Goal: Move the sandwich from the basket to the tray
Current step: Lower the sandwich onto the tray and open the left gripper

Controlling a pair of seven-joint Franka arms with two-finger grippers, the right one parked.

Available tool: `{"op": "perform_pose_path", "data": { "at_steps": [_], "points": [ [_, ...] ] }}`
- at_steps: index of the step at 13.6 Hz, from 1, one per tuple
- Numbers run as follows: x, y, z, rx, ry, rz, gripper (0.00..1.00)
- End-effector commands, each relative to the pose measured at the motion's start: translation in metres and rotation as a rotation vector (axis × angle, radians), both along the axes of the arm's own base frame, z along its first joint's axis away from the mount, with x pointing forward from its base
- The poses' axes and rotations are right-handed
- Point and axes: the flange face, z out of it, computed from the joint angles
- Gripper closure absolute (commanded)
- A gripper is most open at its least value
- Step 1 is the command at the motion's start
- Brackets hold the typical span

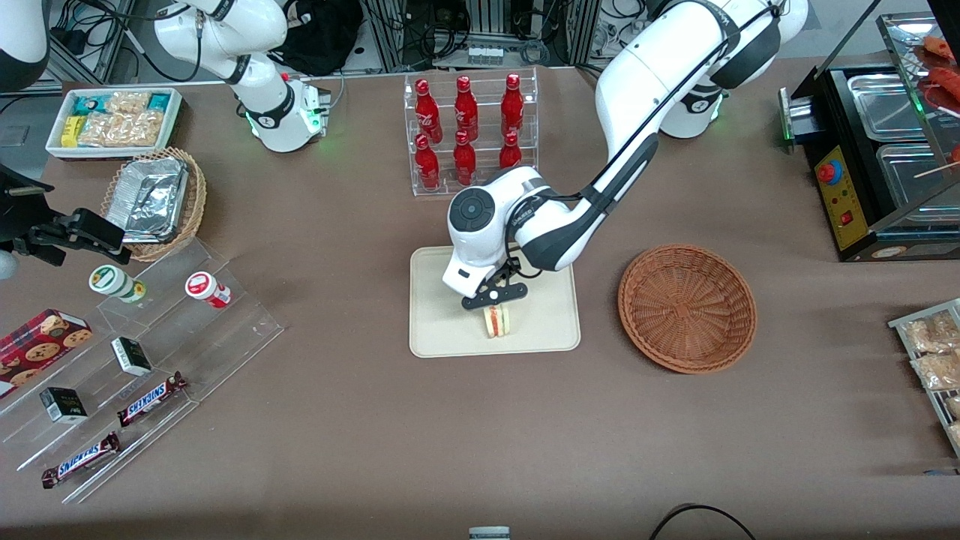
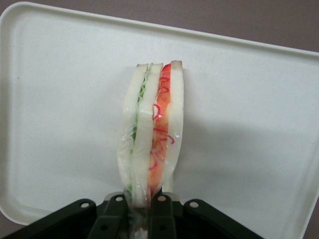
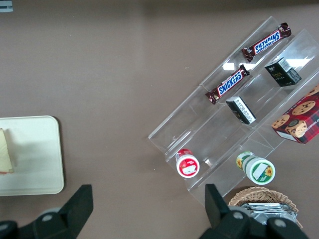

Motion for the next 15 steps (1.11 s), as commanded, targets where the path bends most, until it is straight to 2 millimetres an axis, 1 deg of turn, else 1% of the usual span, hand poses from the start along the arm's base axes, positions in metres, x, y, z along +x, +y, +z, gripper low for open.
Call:
{"op": "perform_pose_path", "data": {
  "at_steps": [1, 3, 7, 8, 9, 10, 11, 12, 13, 14, 15],
  "points": [
    [0.001, -0.004, 0.007, 0.014, 0.001, 0.007, 0.94],
    [-0.002, -0.003, 0.006, 0.03, 0.02, -0.017, 0.94],
    [-0.007, -0.007, 0.003, 0.001, 0.067, -0.026, 0.93],
    [-0.006, -0.006, 0.003, 0.001, 0.065, -0.025, 0.92],
    [-0.006, -0.006, 0.002, -0.002, 0.066, -0.024, 0.8],
    [-0.005, -0.006, 0.002, -0.002, 0.067, -0.022, 0.24],
    [-0.005, -0.006, 0.003, -0.005, 0.068, -0.016, 0.0],
    [-0.004, -0.005, 0.003, -0.005, 0.066, -0.018, 0.0],
    [-0.002, -0.004, 0.009, -0.008, 0.058, -0.013, 0.0],
    [-0.004, -0.007, 0.02, -0.005, 0.045, -0.011, 0.0],
    [-0.003, -0.006, 0.044, -0.01, 0.018, -0.013, 0.0]
  ]
}}
